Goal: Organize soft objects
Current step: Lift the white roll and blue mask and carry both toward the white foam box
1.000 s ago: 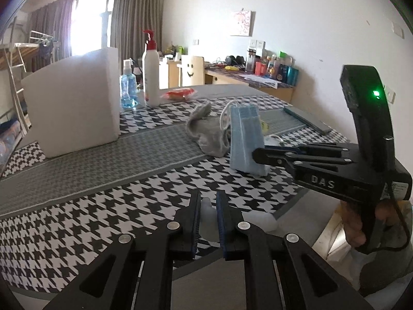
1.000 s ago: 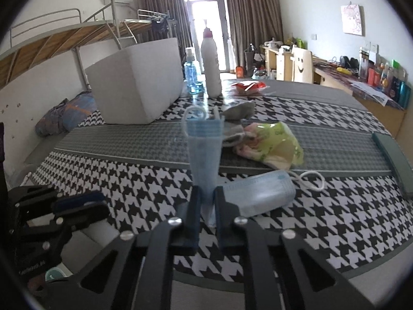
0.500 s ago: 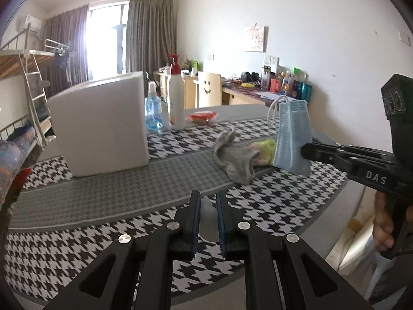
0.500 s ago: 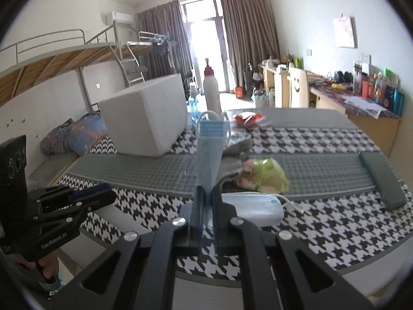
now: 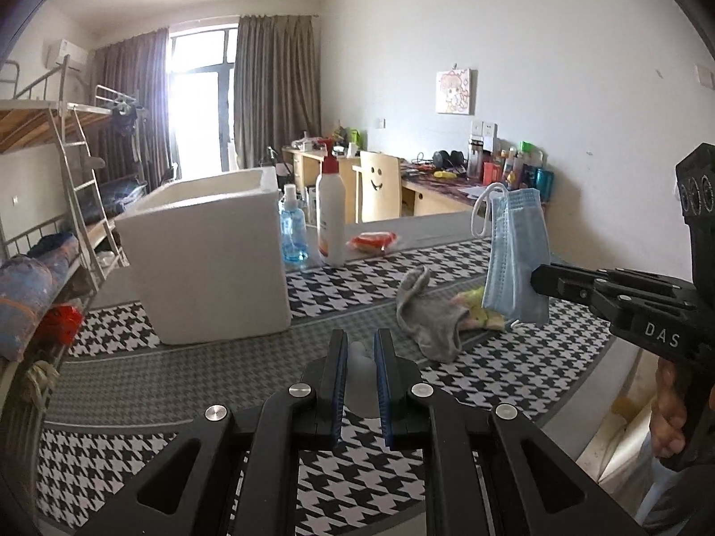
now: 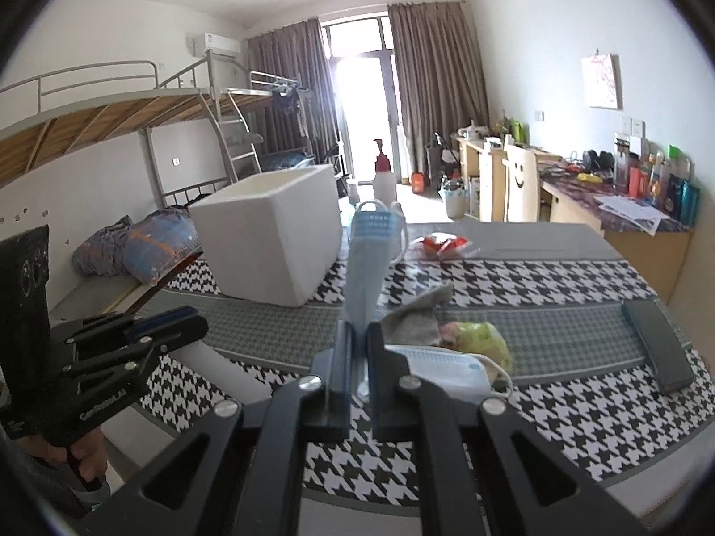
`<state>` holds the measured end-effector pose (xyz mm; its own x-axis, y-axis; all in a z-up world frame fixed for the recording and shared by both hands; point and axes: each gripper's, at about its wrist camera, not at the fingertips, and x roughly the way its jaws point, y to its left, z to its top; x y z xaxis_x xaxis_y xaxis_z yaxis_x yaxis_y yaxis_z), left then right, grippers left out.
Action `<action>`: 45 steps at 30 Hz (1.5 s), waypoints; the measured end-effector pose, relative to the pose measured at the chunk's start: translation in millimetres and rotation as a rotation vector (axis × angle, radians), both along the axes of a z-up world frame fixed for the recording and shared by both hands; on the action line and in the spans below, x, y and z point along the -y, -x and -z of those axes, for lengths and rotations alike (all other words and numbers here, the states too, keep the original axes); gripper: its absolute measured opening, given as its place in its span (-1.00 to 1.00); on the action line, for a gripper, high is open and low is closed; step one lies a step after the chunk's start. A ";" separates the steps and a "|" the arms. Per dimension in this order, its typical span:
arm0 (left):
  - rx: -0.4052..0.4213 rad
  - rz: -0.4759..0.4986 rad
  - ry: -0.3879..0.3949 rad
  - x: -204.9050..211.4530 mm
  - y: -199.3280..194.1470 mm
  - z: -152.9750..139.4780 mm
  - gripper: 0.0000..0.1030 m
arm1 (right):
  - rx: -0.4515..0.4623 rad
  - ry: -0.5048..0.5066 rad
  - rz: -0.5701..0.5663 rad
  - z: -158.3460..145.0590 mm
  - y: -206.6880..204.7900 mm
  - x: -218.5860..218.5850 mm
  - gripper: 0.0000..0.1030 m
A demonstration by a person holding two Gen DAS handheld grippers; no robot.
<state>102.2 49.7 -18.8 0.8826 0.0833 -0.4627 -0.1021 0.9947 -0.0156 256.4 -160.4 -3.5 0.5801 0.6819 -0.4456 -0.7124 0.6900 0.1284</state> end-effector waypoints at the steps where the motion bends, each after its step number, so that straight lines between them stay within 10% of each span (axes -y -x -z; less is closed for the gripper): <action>1: 0.003 -0.002 0.000 -0.8 -0.1 -1.5 -0.74 | 0.003 -0.002 -0.002 -1.4 -0.3 -0.5 -0.84; 45: 0.088 -0.030 -0.009 -26.3 -41.8 -64.7 -0.74 | 0.085 -0.031 -0.002 -45.0 -34.3 -31.5 -0.84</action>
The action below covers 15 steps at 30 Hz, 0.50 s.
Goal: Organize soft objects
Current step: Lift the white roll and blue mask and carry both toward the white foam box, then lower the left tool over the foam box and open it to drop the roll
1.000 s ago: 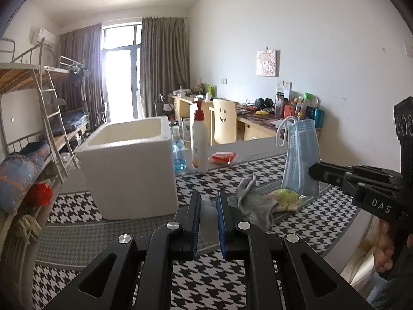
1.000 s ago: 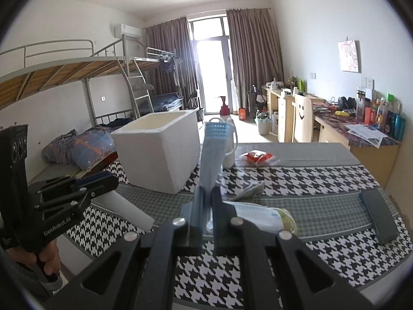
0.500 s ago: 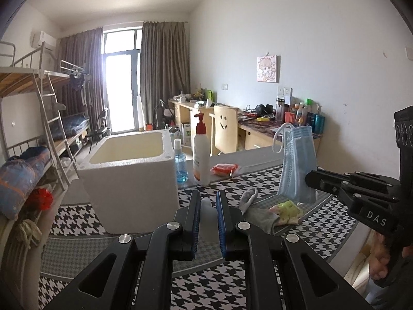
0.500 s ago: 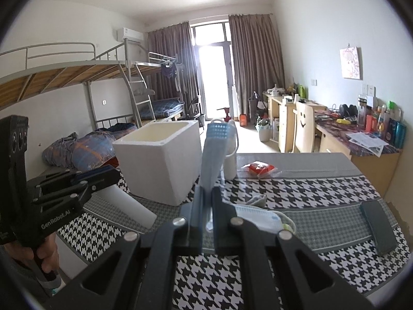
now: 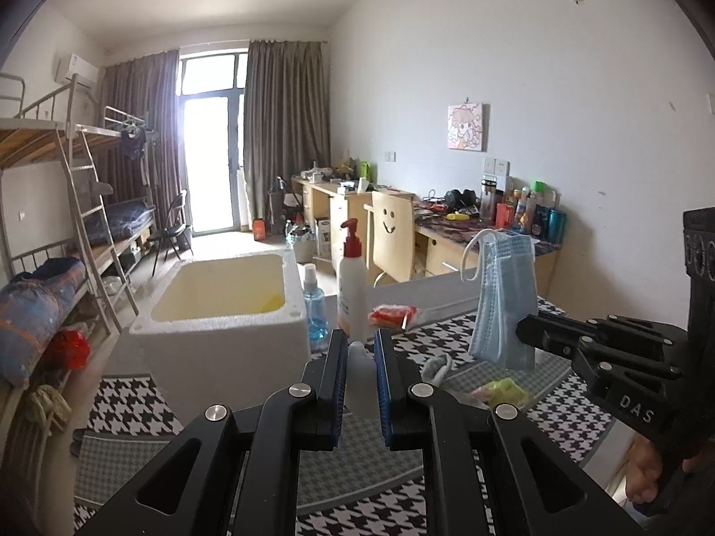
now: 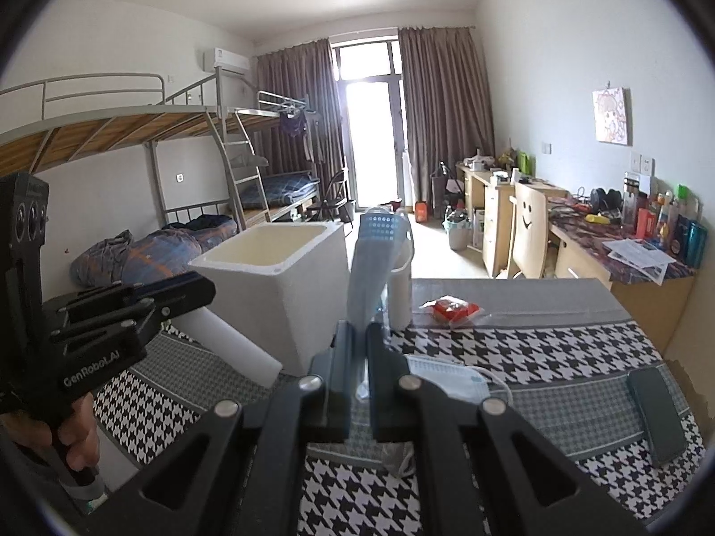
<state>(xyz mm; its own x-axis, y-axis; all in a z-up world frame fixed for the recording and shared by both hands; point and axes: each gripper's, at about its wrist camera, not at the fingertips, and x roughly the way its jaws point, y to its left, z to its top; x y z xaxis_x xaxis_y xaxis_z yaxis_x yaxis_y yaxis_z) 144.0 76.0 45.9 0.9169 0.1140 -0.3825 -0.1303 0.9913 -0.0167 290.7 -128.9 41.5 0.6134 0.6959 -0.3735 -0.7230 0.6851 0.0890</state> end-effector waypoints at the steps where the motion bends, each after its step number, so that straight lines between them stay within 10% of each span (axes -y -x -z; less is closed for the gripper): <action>1: 0.003 -0.003 -0.002 -1.1 -2.6 -2.1 -0.74 | 0.002 0.000 0.000 -1.2 -0.3 -0.8 -0.84; 15: 0.040 -0.040 -0.011 -18.8 -31.7 -27.6 -0.74 | 0.030 -0.001 -0.012 -19.7 -13.7 -19.0 -0.84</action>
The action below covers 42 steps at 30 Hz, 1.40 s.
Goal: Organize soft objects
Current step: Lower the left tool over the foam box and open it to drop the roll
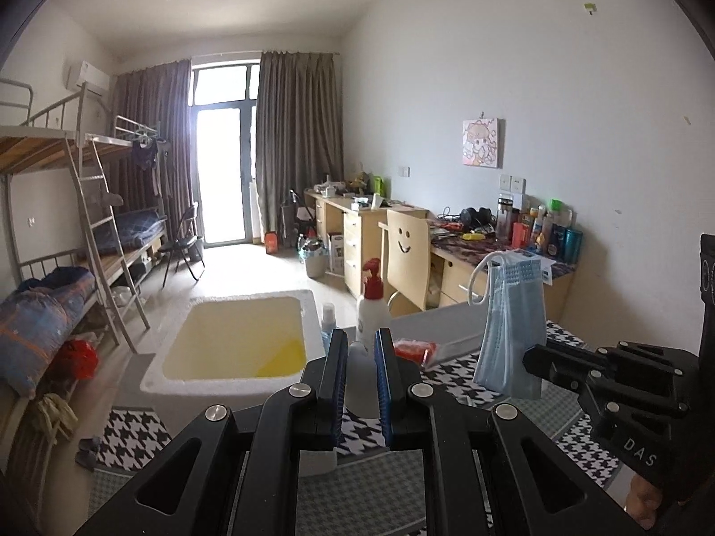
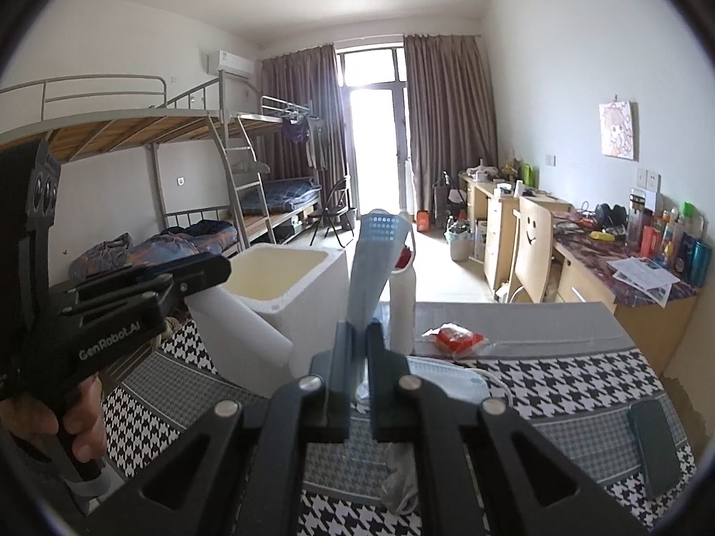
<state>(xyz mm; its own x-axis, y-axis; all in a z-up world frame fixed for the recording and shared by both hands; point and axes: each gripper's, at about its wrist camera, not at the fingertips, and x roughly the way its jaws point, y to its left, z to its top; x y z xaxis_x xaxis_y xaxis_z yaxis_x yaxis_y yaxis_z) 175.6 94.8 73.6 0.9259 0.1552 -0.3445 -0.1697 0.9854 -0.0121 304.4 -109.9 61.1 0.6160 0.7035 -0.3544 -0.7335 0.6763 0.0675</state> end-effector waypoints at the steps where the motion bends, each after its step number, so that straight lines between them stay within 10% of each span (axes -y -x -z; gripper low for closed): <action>1: 0.001 0.000 0.001 -0.8 -0.5 0.1 -0.74 | 0.000 0.001 -0.001 -0.7 -1.2 -2.0 -0.84; 42: -0.033 -0.237 0.008 -77.0 -57.2 -12.3 -0.74 | 0.020 0.084 -0.144 -17.9 -36.0 -90.1 -0.84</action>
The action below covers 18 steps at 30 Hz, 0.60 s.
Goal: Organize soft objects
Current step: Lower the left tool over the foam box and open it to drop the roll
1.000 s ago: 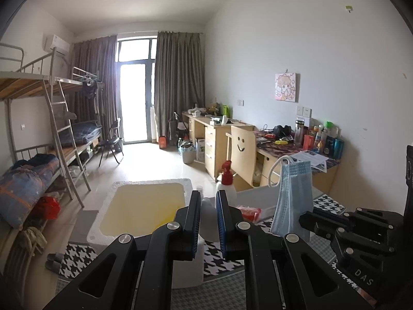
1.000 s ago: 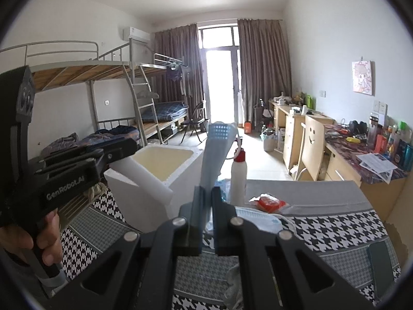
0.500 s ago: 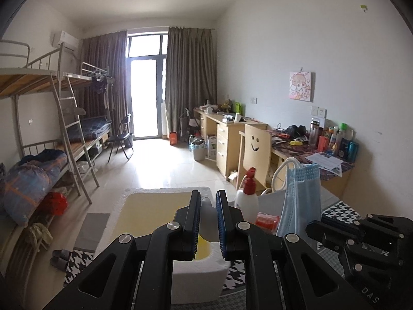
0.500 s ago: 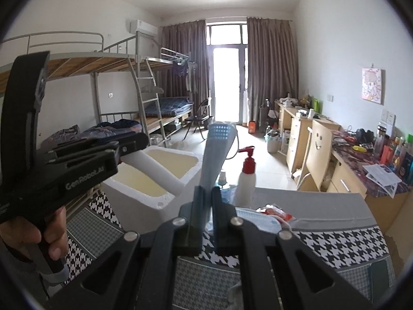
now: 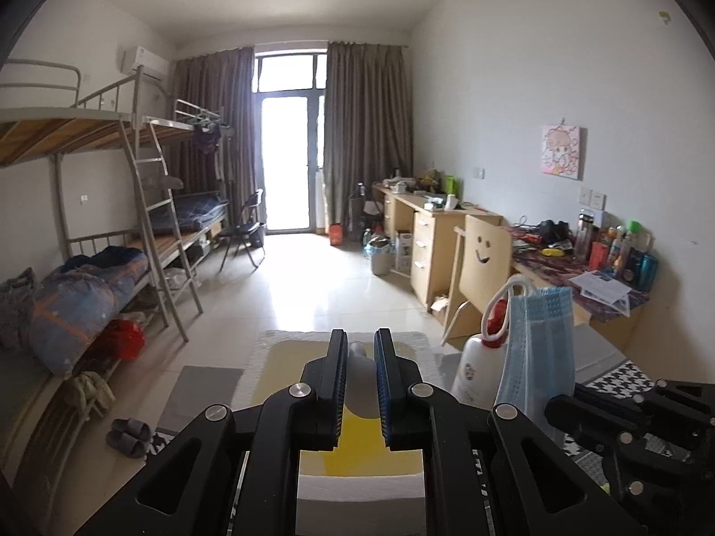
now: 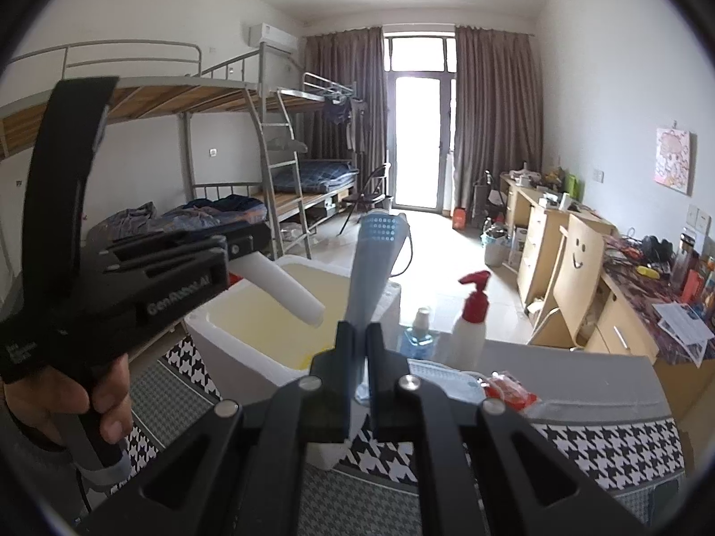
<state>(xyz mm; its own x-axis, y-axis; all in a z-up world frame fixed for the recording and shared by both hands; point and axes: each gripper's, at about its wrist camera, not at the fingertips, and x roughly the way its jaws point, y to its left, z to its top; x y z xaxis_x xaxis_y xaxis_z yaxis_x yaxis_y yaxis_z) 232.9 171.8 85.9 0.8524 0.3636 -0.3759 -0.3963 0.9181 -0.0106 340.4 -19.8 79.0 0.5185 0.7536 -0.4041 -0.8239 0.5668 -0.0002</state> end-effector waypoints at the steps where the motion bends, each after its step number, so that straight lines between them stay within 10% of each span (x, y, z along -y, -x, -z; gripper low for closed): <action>1: -0.003 -0.002 0.002 -1.1 -1.5 0.6 -0.74 | 0.003 0.001 -0.004 -0.6 -0.1 -2.5 -0.84; 18: -0.094 -0.037 0.029 -28.2 -28.7 25.0 -0.66 | -0.019 0.026 -0.025 1.3 -10.9 -26.3 -0.84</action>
<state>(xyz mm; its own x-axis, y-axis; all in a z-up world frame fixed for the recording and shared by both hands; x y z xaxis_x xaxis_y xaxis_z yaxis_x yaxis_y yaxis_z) 261.6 200.0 60.9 0.7993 0.3816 -0.4642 -0.4301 0.9028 0.0014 351.3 6.5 77.7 0.4919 0.7553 -0.4331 -0.8376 0.5463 0.0012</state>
